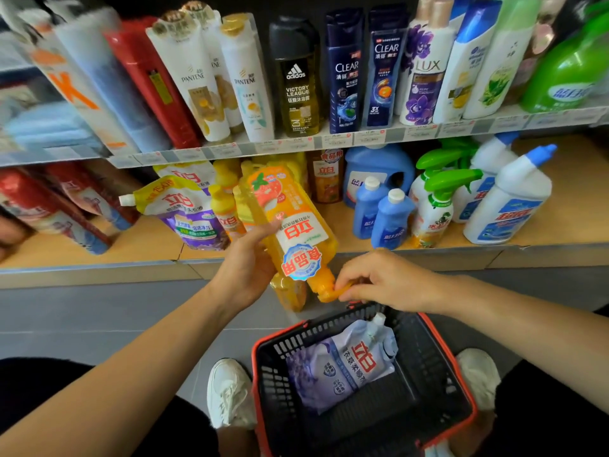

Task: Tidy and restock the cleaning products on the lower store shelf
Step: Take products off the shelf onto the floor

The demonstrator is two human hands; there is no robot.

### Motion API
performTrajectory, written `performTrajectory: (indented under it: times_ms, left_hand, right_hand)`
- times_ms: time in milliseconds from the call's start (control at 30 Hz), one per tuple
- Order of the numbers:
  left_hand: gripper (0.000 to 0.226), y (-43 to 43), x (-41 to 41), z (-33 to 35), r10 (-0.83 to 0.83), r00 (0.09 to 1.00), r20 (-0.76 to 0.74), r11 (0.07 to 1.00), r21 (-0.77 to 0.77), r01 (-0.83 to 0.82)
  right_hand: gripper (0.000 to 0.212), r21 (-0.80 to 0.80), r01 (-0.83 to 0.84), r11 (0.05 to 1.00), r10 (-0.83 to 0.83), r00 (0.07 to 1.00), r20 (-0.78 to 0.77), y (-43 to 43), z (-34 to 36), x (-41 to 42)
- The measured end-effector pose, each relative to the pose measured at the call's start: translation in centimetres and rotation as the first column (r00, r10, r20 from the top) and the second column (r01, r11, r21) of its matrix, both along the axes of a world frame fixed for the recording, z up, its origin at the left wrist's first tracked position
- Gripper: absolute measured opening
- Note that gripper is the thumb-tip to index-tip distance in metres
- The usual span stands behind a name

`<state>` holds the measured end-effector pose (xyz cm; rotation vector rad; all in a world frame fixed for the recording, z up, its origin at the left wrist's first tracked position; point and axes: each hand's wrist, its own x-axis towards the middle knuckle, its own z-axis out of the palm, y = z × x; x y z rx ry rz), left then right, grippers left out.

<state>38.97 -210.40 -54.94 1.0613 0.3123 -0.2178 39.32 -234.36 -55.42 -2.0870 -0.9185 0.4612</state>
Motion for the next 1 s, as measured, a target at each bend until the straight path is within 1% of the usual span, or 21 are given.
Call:
performTrajectory:
  times_ms: [100, 167, 267, 367, 433, 500, 567, 633, 700, 800, 867, 1000]
  left_hand:
    - [0.060, 0.1, -0.9, 0.3, -0.070, 0.994, -0.081, 0.995, -0.071, 0.064]
    - [0.054, -0.2, -1.4, 0.2, -0.129, 0.986, -0.110, 0.988, -0.096, 0.118]
    - [0.044, -1.0, -1.8, -0.2, -0.199, 0.977, -0.080, 0.980, -0.013, 0.198]
    - [0.047, -1.3, -1.5, -0.6, -0.247, 0.969, -0.011, 0.965, 0.092, 0.247]
    - [0.040, -1.1, -0.9, -0.9, -0.261, 0.965, 0.003, 0.945, 0.202, 0.255]
    - [0.027, -0.9, -0.2, -1.3, -0.272, 0.962, -0.011, 0.890, 0.377, 0.256]
    - [0.017, -0.9, 0.5, -2.1, -0.291, 0.956, -0.024, 0.788, 0.561, 0.254]
    - [0.014, -1.2, 1.3, -3.3, -0.318, 0.947, -0.037, 0.690, 0.676, 0.258]
    - [0.016, -1.5, 2.3, -4.2, -0.345, 0.937, -0.060, 0.616, 0.738, 0.275]
    - [0.020, -2.2, 4.4, -5.5, -0.349, 0.934, -0.073, 0.565, 0.779, 0.272]
    - [0.026, -2.8, 6.1, -6.2, -0.333, 0.942, -0.047, 0.564, 0.790, 0.239]
    - [0.038, -4.6, 10.5, -8.1, -0.271, 0.962, 0.021, 0.599, 0.786, 0.151]
  right_hand:
    - [0.004, 0.109, -0.018, 0.994, 0.020, 1.000, -0.015, -0.5, 3.0, 0.1]
    - [0.011, 0.188, 0.023, 0.982, -0.015, 0.999, -0.046, -0.8, 4.7, 0.6]
    - [0.016, 0.304, 0.153, 0.940, -0.129, 0.987, -0.099, -1.0, 5.9, 2.2]
    - [0.019, 0.348, 0.314, 0.883, -0.252, 0.944, -0.213, -1.1, 5.2, 4.2]
    - [0.024, 0.290, 0.349, 0.891, -0.280, 0.926, -0.254, -1.3, 4.0, 5.2]
    - [0.030, 0.197, 0.327, 0.924, -0.276, 0.929, -0.245, -1.7, 2.6, 5.9]
    - [0.034, 0.128, 0.341, 0.931, -0.300, 0.917, -0.263, -2.3, 1.2, 6.7]
    - [0.040, 0.057, 0.402, 0.914, -0.371, 0.883, -0.288, -2.9, -0.4, 7.6]
    - [0.041, -0.030, 0.437, 0.899, -0.428, 0.860, -0.276, -3.3, -2.1, 8.4]
    - [0.037, -0.156, 0.409, 0.899, -0.435, 0.874, -0.216, -3.6, -5.0, 9.1]
    - [0.039, -0.236, 0.366, 0.900, -0.406, 0.901, -0.151, -3.6, -7.1, 9.3]
    - [0.027, -0.387, 0.309, 0.869, -0.363, 0.929, -0.075, -4.0, -10.8, 9.8]
